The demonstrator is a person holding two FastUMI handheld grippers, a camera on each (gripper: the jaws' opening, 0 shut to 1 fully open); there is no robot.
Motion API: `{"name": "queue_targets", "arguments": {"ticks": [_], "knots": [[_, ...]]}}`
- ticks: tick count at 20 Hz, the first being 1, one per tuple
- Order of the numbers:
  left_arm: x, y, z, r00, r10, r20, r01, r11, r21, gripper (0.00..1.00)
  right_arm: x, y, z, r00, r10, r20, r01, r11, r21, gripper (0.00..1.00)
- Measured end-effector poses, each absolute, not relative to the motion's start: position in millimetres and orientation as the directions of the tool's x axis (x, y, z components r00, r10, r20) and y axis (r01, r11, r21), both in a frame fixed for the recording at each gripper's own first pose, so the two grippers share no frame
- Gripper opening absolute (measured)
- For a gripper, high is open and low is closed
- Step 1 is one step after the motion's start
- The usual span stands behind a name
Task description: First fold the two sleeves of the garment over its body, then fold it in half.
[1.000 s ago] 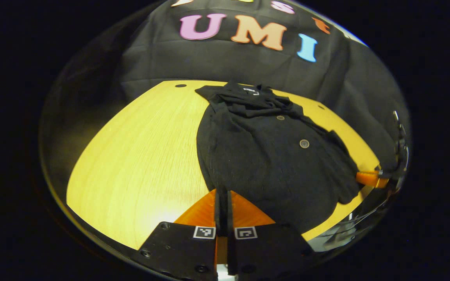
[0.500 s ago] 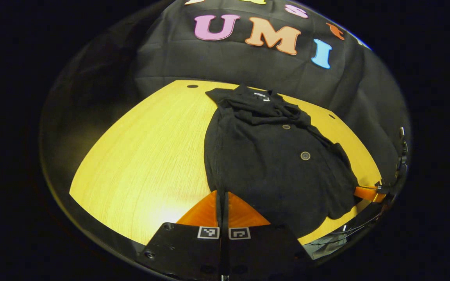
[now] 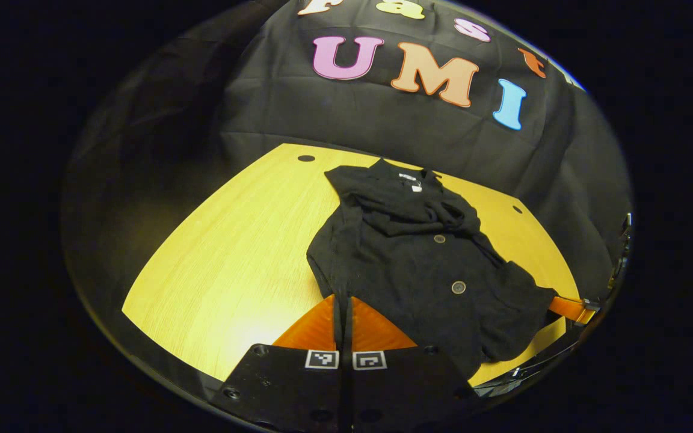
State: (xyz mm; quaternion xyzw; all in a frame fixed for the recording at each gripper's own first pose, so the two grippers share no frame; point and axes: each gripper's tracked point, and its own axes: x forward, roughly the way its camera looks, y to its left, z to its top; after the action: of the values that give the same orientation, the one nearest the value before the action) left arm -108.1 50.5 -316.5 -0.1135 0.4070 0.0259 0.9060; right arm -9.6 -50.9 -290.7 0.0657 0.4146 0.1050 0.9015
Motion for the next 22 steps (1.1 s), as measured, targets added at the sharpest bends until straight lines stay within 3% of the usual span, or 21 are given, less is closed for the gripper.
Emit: {"name": "queue_targets", "arguments": {"ticks": [8,22], "knots": [[-24,51,-256,0.779,-0.100,-0.619,-0.077,0.965,-0.252,0.00,64,-35,-238,0.720,0.235,-0.653,-0.160,0.972,0.173,0.02],[87,72,-246,0.802,-0.138,-0.581,0.001,0.973,-0.229,0.00,185,-12,-191,0.804,0.201,-0.560,-0.137,0.979,0.154,0.02]]}}
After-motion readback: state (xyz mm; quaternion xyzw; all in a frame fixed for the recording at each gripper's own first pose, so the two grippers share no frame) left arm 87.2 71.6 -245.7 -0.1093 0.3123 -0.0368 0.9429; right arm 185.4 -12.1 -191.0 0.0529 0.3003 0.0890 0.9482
